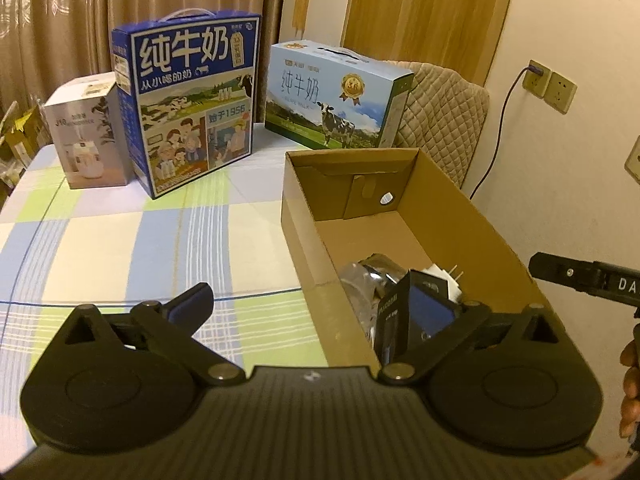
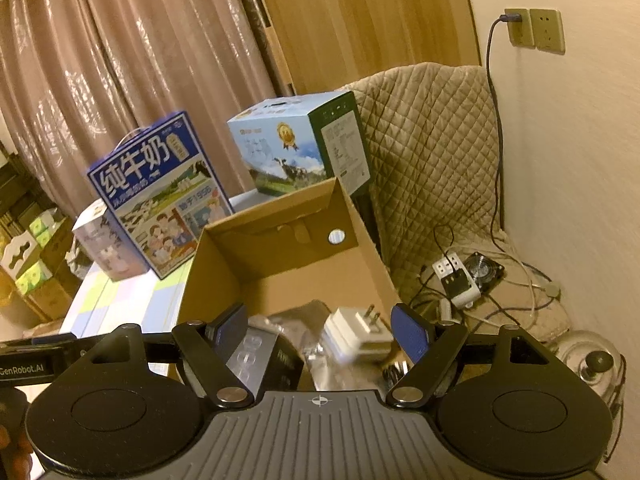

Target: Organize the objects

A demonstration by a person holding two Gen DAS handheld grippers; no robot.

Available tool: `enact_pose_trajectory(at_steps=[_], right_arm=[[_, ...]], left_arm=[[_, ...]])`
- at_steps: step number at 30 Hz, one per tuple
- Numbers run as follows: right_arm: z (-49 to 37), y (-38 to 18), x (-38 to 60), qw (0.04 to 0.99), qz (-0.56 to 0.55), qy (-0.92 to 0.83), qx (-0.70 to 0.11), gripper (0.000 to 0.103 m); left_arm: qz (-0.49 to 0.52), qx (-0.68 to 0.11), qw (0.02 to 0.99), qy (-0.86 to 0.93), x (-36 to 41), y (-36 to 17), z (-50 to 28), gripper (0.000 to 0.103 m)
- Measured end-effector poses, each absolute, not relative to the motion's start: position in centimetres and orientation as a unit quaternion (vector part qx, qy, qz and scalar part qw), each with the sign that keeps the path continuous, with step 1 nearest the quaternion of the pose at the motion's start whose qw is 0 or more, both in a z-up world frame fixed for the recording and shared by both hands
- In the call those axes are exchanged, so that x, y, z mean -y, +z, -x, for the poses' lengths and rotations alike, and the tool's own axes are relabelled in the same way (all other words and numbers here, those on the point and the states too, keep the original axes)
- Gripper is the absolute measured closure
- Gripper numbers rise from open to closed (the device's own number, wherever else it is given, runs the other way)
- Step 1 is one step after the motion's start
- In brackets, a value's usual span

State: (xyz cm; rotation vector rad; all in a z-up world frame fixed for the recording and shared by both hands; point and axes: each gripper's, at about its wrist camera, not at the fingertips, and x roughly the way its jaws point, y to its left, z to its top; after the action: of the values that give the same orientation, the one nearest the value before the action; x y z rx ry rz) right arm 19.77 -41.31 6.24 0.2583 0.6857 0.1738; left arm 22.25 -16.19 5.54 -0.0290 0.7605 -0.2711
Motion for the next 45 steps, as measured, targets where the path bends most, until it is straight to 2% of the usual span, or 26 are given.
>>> enact_pose_trajectory(at_steps=[9,19,25,34,45], right_arm=[[-15.1,7.7,39.6,0.929,-0.099,0.095,-0.345,0.027],[-9.5,8.3,37.9,0.929,-0.072,0.094,-0.350,0.027],[-6.7,7.9,37.6,0.928,-0.076,0.090,-0.354,0.027],[-4.4,7.4,35.9,0.924,-0.028,0.107,-0.366,0.027],[-3.4,6.1,35.5,0.917,-0.034,0.121,-0.379,0.027]], left_arm=[[0.009,-0.353,0.928,-0.118,14.9,6.8,-16.6,0.001],[0.047,-0.360,0.926,-0.105,13.5,8.0,-11.1,0.001],[0.028,-0.361,0.927,-0.094,13.2,7.6,-8.4,0.001],[0.033,-0.375,0.923,-0.080,12.2,6.7,-5.5,0.001],[0.024,-0.395,0.915,-0.075,12.4,5.1,-3.5,0.001]])
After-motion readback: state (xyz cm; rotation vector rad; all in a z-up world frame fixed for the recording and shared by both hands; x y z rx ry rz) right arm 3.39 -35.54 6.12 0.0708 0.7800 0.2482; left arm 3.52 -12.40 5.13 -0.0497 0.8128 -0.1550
